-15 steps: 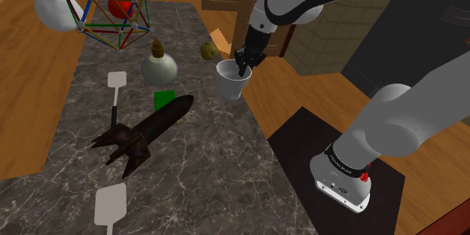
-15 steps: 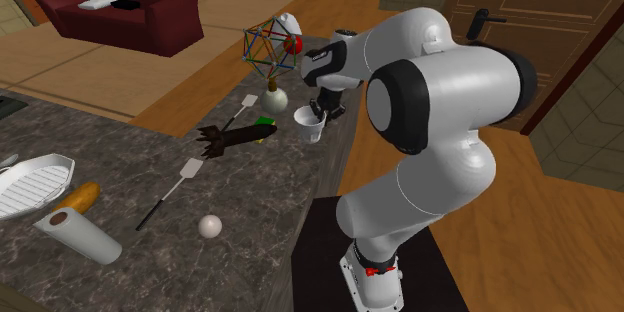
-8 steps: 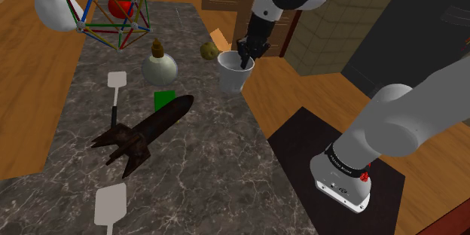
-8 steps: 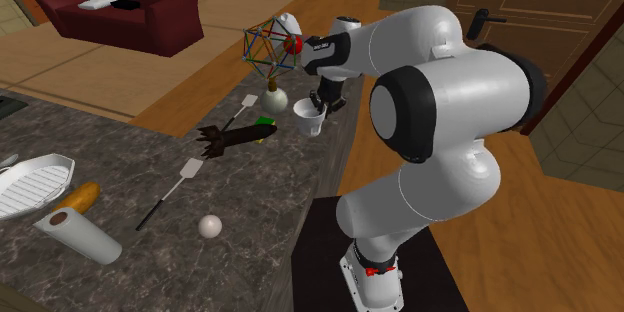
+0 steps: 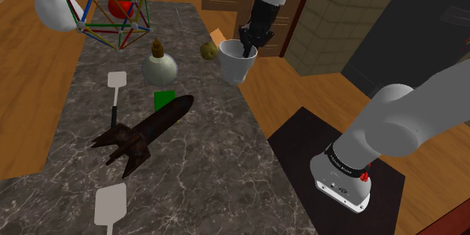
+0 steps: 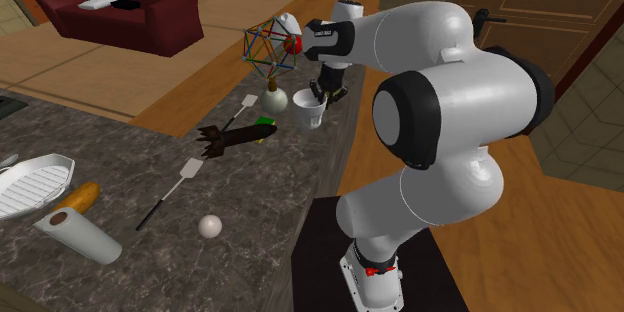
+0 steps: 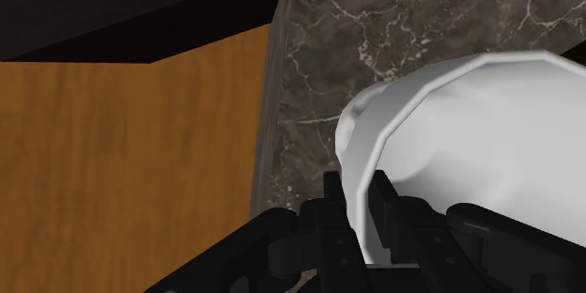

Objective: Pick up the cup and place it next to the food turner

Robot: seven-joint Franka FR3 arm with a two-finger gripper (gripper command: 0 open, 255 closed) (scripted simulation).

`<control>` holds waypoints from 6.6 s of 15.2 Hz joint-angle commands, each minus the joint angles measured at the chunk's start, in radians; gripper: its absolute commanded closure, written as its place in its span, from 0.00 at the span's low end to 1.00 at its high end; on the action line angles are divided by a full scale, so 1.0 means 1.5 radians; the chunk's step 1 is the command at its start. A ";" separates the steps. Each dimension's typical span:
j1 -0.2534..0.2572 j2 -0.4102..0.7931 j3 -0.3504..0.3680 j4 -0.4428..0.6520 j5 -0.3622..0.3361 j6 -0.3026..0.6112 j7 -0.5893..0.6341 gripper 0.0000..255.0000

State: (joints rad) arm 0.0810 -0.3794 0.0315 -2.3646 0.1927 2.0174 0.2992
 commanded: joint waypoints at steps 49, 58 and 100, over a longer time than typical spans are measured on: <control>0.166 -0.078 0.440 0.047 0.156 0.001 0.525 1.00; 0.166 -0.055 0.468 -0.014 0.168 0.086 0.519 1.00; 0.169 -0.037 0.486 -0.075 0.183 0.162 0.505 0.00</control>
State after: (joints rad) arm 0.3344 -0.4345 0.7603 -2.4777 0.4675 2.2609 1.0570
